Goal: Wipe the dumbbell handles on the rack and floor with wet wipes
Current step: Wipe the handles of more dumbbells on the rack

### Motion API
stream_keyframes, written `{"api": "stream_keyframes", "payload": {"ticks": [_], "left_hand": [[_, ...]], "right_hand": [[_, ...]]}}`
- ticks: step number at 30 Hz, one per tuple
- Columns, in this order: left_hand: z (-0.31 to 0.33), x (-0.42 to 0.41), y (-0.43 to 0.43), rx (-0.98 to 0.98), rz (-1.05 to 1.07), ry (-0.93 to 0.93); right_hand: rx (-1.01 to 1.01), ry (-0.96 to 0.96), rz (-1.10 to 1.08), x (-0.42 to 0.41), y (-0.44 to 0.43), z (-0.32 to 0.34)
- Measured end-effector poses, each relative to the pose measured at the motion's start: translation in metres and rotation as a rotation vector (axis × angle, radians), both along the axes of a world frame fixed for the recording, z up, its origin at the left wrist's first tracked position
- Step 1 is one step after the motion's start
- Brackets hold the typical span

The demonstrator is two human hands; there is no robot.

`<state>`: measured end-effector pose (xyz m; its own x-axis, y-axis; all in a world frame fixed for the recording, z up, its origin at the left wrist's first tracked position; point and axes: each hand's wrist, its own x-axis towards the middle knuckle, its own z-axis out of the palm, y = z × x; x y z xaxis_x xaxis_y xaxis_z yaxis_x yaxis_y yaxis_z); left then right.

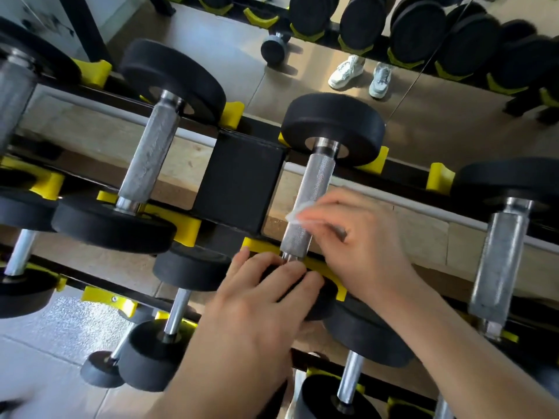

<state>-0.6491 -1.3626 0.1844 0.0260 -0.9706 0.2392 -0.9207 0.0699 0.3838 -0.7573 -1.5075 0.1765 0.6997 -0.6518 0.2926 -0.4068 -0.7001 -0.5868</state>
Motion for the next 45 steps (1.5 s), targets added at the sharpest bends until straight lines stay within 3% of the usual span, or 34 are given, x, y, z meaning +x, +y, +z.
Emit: {"api": "stream_keyframes", "payload": {"ticks": [4, 8, 10, 12, 14, 17, 22, 27, 29, 31, 34, 36, 40, 43, 45], "left_hand": [[-0.002, 0.034, 0.003, 0.020, -0.006, 0.325], [-0.001, 0.053, 0.000, 0.093, 0.004, 0.639], [-0.003, 0.052, -0.004, 0.106, 0.002, 0.682], [-0.004, 0.045, -0.006, 0.137, 0.015, 0.677], [-0.003, 0.036, -0.008, 0.179, 0.030, 0.645], [0.002, 0.014, -0.008, 0.185, 0.023, 0.495], [0.010, -0.031, -0.012, 0.259, 0.022, -0.089], [-0.007, -0.021, -0.020, 0.148, -0.003, -0.136], [-0.010, -0.008, -0.018, 0.064, -0.020, -0.030], [-0.010, 0.008, -0.016, 0.033, -0.006, 0.211], [-0.010, 0.027, -0.015, 0.110, 0.009, 0.642], [-0.016, 0.037, -0.016, 0.153, -0.013, 0.819], [-0.020, 0.051, -0.019, 0.219, -0.073, 0.954], [-0.017, 0.054, -0.020, 0.261, -0.076, 0.982], [-0.017, 0.053, -0.020, 0.269, -0.062, 0.981]], "right_hand": [[0.002, -0.075, -0.225, 0.025, -0.027, 0.004], [0.107, -0.024, -0.024, 0.011, 0.016, -0.005], [0.096, -0.058, -0.034, 0.012, 0.009, -0.009], [0.056, -0.128, -0.197, 0.018, -0.013, -0.009], [0.114, -0.158, -0.288, 0.016, -0.017, -0.009], [0.232, -0.094, -0.160, -0.001, -0.001, -0.008], [0.209, -0.112, -0.275, 0.004, -0.027, 0.001], [0.485, -0.058, -0.202, 0.004, -0.019, 0.006], [0.546, -0.098, -0.217, 0.013, -0.020, 0.008], [0.528, -0.087, -0.228, 0.020, -0.021, 0.010], [0.397, -0.043, -0.201, 0.016, -0.019, 0.011], [0.270, -0.045, -0.228, 0.012, -0.020, 0.010], [0.155, -0.176, -0.256, 0.014, -0.013, -0.005], [0.324, -0.142, -0.025, -0.005, 0.013, -0.011], [0.334, -0.121, 0.056, -0.007, 0.017, -0.008]]}}
